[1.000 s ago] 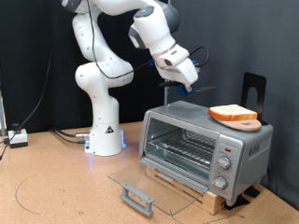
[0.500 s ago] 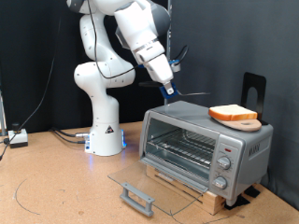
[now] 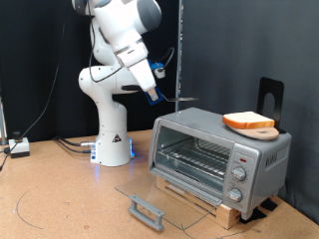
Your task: Make a piece of toast with the oven
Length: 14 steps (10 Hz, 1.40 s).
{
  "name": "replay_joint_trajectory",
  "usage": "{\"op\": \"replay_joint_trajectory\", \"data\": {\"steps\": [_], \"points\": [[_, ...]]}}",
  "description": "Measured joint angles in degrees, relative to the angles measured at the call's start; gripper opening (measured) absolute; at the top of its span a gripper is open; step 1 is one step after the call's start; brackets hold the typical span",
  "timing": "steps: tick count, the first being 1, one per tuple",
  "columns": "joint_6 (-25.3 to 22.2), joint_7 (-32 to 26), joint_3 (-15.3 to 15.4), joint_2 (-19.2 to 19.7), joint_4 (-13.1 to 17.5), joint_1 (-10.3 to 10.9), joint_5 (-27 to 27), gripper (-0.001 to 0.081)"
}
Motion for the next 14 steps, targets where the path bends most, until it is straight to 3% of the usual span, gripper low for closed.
{"op": "replay_joint_trajectory", "data": {"steps": [2,5,7,10,14], "points": [[-1.25,-1.28,-0.84,0.09,0.29,-0.43,-0.50,0.0394],[-0.30,2.60,3.00,3.10,-0.29,-1.67,-7.58,0.0394],[-0.24,3.51,3.73,5.61,-0.21,-1.92,-8.44,0.0394],[2.35,3.53,3.90,8.18,-0.08,-1.65,-7.79,0.0394],[5.89,3.51,4.86,11.48,-0.01,1.19,-2.72,0.0394]]}}
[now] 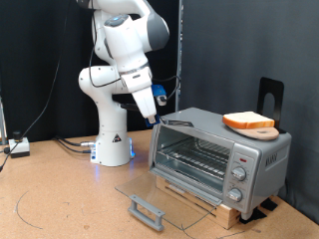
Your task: Make a piece of toast with the oven
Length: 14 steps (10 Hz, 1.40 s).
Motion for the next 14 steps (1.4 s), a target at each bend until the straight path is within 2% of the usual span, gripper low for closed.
{"op": "replay_joint_trajectory", "data": {"steps": [5,8,11,14], "points": [[4.54,0.00,2.69,3.08,0.11,3.97,4.51,0.0394],[5.78,0.07,4.25,3.20,0.63,5.97,7.21,0.0394],[6.21,2.99,6.79,3.25,1.73,6.56,7.87,0.0394],[6.23,4.71,7.93,3.97,2.73,6.57,7.92,0.0394]]}}
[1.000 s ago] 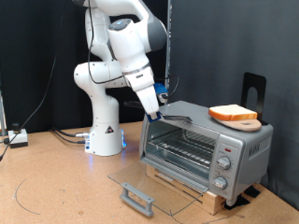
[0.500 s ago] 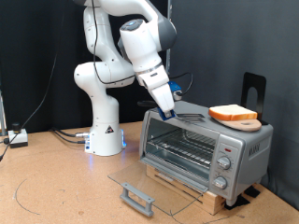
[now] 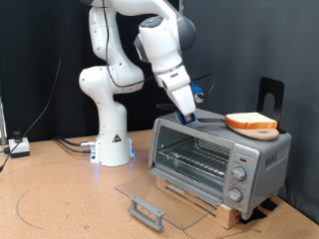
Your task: Make a piece of toast with the oven
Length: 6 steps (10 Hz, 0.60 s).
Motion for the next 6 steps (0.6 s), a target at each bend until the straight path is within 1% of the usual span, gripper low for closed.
{"op": "replay_joint_trajectory", "data": {"steps": [6], "points": [[-0.08,-0.22,-0.29,0.51,0.26,-0.94,-0.73,0.0394]]}}
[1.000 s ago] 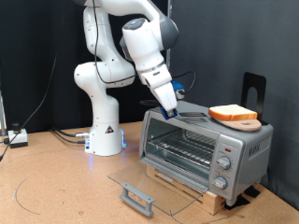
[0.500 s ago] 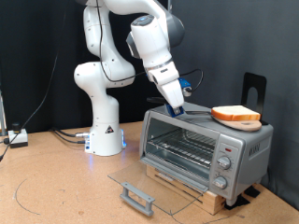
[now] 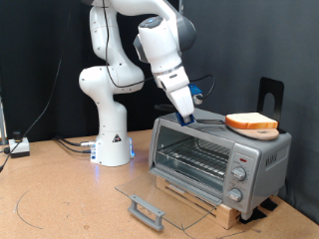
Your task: Make a piece of toast with the oven
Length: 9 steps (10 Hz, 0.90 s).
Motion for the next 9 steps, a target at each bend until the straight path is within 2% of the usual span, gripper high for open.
{"op": "replay_joint_trajectory", "data": {"steps": [5,9], "points": [[0.06,-0.03,0.50,0.21,0.10,-0.16,-0.70,0.0394],[0.82,0.70,2.60,0.63,0.10,-0.13,-0.68,0.0394]]}}
